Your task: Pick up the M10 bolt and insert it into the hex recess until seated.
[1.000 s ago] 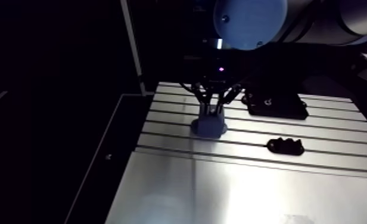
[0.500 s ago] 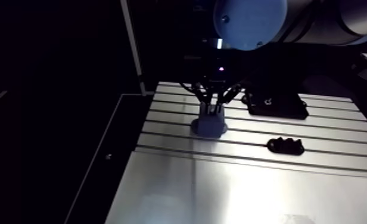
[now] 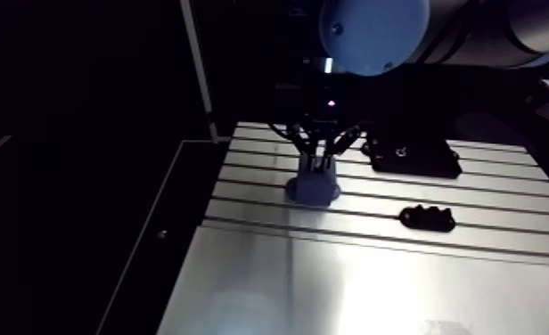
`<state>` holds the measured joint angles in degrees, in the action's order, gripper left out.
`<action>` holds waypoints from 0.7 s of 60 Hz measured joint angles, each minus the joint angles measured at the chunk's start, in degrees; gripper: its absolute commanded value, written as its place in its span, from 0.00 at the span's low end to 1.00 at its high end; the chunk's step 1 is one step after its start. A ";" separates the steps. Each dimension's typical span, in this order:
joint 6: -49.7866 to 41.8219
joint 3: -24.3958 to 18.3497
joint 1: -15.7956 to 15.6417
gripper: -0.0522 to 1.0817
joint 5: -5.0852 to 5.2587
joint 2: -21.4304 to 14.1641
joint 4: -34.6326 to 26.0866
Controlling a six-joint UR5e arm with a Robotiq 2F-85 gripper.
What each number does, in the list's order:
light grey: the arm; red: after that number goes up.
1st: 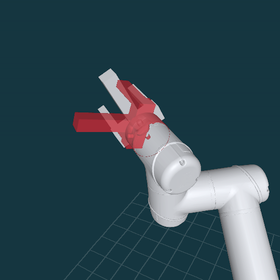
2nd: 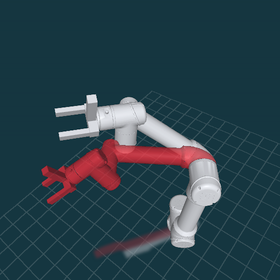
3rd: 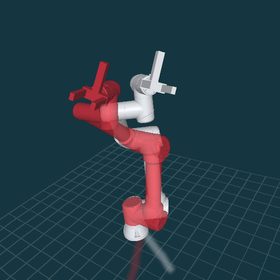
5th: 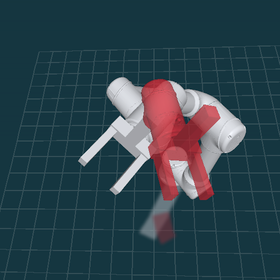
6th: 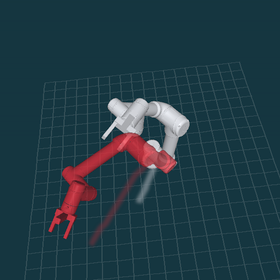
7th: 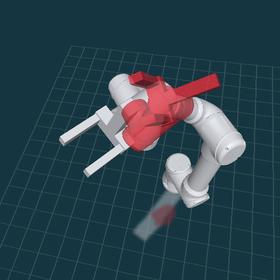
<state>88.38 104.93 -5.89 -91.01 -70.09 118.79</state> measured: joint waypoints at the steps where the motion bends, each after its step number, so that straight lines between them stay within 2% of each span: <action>1: 0.02 0.00 0.00 0.70 0.00 0.00 0.00; 42: 1.81 -0.27 0.01 0.71 0.75 0.01 -0.05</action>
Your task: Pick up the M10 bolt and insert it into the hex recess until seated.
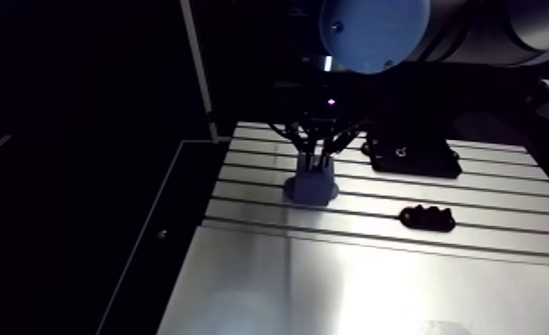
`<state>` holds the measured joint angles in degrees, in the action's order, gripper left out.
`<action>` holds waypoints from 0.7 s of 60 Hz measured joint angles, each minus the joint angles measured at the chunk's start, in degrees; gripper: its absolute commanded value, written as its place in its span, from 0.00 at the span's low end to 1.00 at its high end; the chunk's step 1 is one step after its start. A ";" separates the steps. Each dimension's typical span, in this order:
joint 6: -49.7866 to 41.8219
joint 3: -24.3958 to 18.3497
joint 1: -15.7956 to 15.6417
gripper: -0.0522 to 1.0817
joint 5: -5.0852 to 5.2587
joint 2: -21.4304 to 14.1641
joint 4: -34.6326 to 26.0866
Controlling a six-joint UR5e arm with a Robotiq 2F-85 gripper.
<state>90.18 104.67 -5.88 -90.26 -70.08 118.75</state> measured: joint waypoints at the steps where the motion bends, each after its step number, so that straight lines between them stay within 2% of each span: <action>1: 0.06 -0.01 0.00 0.71 0.01 0.00 -0.01; 42: 4.24 -0.11 0.43 0.72 -0.12 0.15 -0.19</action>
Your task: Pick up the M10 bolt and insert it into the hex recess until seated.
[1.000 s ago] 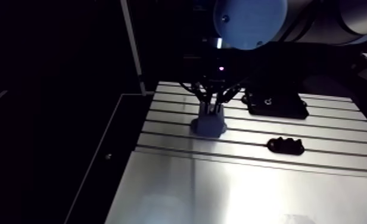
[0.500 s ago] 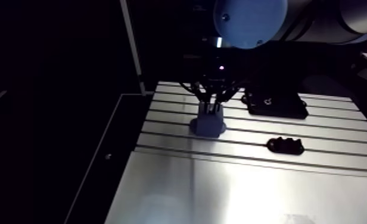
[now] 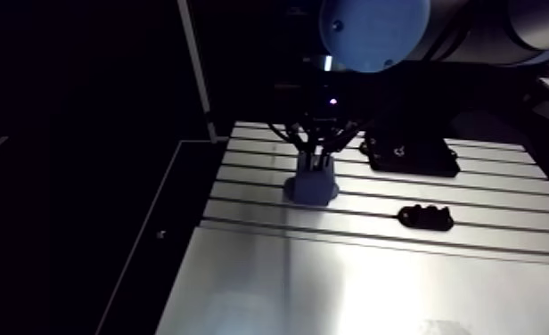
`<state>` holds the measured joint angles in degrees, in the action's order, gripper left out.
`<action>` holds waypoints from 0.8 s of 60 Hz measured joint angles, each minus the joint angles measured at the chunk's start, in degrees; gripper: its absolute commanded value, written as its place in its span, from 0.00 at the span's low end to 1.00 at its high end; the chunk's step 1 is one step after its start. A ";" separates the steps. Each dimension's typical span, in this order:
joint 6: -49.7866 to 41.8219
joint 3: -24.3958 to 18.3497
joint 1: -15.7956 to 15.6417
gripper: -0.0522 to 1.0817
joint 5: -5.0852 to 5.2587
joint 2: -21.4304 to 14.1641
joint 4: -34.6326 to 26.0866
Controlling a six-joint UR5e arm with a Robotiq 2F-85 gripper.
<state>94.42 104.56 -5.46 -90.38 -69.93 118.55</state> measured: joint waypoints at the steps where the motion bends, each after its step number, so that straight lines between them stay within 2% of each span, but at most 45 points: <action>1: 0.13 -0.02 0.00 0.72 0.00 0.00 0.00; 48: 7.15 0.26 -0.05 0.71 -0.19 -0.09 0.22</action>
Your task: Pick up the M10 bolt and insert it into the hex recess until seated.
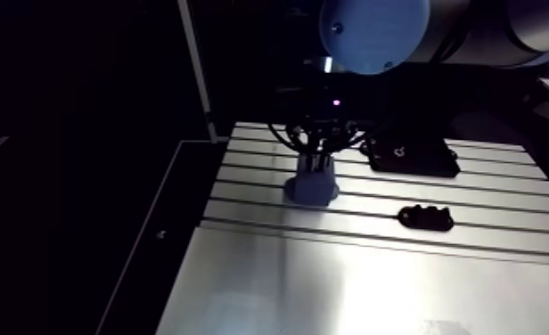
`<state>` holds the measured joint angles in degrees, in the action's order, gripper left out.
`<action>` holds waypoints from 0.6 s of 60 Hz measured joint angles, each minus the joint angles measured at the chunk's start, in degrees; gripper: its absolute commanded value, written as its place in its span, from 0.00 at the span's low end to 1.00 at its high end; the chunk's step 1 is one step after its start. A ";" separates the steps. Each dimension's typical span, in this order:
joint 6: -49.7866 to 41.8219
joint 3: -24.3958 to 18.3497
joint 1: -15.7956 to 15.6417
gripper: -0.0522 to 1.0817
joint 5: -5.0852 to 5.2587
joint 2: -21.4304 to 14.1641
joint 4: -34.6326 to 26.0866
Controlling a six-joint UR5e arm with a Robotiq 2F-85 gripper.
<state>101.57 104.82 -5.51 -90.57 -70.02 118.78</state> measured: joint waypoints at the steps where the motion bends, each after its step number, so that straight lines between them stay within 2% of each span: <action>1: 0.16 0.01 0.00 0.71 0.00 0.00 0.01; 36: 5.03 0.08 -0.03 0.72 0.12 -0.06 0.14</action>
<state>106.60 104.90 -5.54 -90.45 -70.08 118.91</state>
